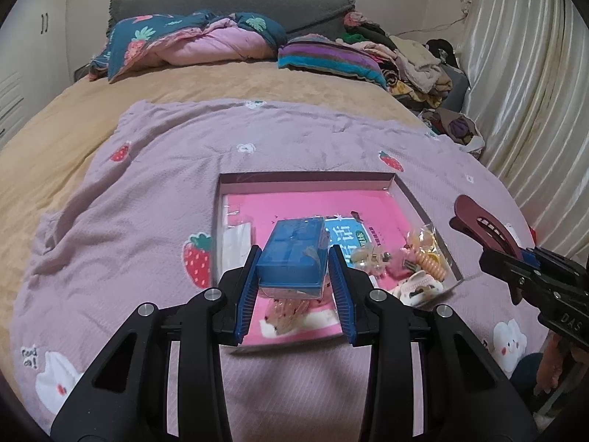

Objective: Organize jewelry
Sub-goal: 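Carry the blue case and maroon clip into the tray with both tools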

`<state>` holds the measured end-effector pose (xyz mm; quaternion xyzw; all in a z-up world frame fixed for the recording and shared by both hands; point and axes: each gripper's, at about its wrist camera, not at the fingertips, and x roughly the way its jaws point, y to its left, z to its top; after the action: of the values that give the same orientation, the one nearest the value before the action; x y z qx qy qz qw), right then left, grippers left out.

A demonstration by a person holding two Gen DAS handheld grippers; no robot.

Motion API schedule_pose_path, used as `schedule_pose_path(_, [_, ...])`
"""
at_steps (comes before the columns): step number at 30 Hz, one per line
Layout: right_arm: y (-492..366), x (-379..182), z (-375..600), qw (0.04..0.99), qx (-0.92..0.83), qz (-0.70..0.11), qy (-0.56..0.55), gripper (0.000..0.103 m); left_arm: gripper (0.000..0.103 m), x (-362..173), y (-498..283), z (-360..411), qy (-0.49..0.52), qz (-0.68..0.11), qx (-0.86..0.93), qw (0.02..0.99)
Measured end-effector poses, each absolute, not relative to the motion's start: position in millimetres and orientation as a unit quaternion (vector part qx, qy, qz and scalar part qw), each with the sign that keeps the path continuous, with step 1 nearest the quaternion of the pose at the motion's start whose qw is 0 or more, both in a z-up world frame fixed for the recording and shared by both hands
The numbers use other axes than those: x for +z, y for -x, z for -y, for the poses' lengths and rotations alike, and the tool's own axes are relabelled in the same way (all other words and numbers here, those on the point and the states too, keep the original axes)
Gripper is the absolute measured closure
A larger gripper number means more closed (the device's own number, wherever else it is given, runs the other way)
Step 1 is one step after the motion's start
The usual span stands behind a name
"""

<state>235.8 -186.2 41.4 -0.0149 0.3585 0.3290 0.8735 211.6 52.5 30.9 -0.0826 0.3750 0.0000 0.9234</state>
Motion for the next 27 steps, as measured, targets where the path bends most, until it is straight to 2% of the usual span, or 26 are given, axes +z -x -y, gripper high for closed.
schedule_pose_path(17, [-277, 5, 208, 0.880, 0.280, -0.383, 0.012, 0.076, 0.075, -1, -248, -24, 0.076, -0.406, -0.027, 0.910])
schedule_pose_path(19, [-278, 3, 210, 0.882, 0.276, -0.382, 0.015, 0.076, 0.078, -3, -251, -20, 0.075, -0.408, -0.032, 0.909])
schedule_pose_path(27, [-286, -4, 213, 0.884, 0.269, -0.381, 0.022, 0.076, 0.078, -20, -264, -9, 0.064, -0.426, -0.038, 0.902])
